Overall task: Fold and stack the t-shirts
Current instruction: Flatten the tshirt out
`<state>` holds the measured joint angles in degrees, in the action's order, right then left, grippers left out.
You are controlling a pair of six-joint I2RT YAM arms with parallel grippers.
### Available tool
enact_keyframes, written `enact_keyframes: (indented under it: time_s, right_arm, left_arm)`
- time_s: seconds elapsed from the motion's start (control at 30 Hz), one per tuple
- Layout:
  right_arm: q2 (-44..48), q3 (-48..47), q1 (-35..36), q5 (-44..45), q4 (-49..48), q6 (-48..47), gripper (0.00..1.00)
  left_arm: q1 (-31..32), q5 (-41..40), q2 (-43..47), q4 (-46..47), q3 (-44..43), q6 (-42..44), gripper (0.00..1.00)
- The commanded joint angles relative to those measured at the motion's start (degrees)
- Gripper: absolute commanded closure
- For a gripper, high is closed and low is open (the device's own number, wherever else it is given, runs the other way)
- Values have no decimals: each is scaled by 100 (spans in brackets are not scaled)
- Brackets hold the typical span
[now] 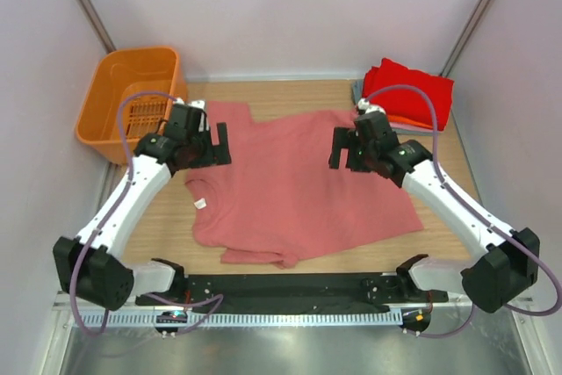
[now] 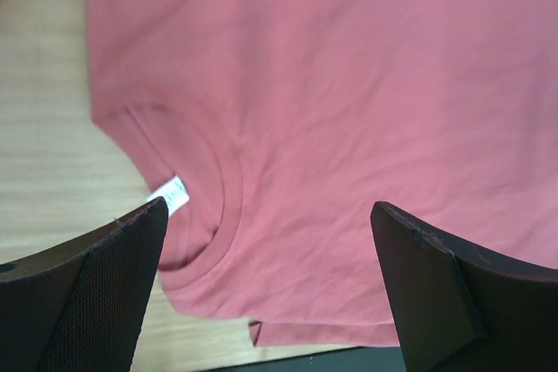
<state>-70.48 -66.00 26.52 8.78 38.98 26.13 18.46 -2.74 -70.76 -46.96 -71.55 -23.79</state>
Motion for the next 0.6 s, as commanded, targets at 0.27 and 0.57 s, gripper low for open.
enact_keyframes:
  time_s: [0.27,0.57]
  right_arm:
    - [-1826,-684,143,-193,-954,-116,0]
    - [-4982,-3662,-287,-332,-594,-319,0]
  left_arm:
    - [-9,-156,-1852,1330,-7,-530,0]
    - [-193,-596,-4067,1295,-1317,-741,0]
